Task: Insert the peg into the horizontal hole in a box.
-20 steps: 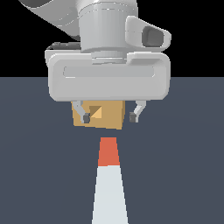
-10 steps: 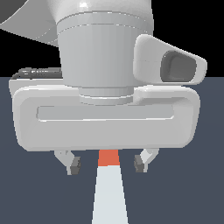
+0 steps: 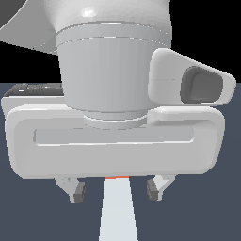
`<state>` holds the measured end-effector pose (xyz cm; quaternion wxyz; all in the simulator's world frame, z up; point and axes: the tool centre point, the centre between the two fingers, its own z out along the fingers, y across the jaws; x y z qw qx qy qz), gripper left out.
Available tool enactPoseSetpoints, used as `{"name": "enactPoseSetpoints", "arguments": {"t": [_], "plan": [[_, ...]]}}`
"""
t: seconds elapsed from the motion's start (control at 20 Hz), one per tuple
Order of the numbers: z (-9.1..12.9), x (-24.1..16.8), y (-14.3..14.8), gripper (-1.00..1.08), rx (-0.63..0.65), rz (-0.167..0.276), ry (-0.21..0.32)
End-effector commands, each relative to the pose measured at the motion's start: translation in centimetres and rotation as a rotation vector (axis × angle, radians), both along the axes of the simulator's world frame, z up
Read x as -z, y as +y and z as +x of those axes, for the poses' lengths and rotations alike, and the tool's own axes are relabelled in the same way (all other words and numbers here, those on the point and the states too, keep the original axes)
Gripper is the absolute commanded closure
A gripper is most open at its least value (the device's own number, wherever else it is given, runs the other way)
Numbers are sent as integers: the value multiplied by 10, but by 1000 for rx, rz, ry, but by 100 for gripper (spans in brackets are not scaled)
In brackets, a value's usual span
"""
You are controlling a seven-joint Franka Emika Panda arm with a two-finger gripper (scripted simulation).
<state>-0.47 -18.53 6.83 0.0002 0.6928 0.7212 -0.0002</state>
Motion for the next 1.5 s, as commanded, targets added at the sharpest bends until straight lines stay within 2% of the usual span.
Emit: {"name": "enactPoseSetpoints", "arguments": {"t": [0.0,0.4,0.65,0.7,1.45], "plan": [[0,6,0,-92,0,0,1],[0,42,0,-92,-1,1,0],[1,48,0,-92,-2,1,0],[1,48,0,108,-2,1,0],[-2,47,3,108,4,1,0]]}}
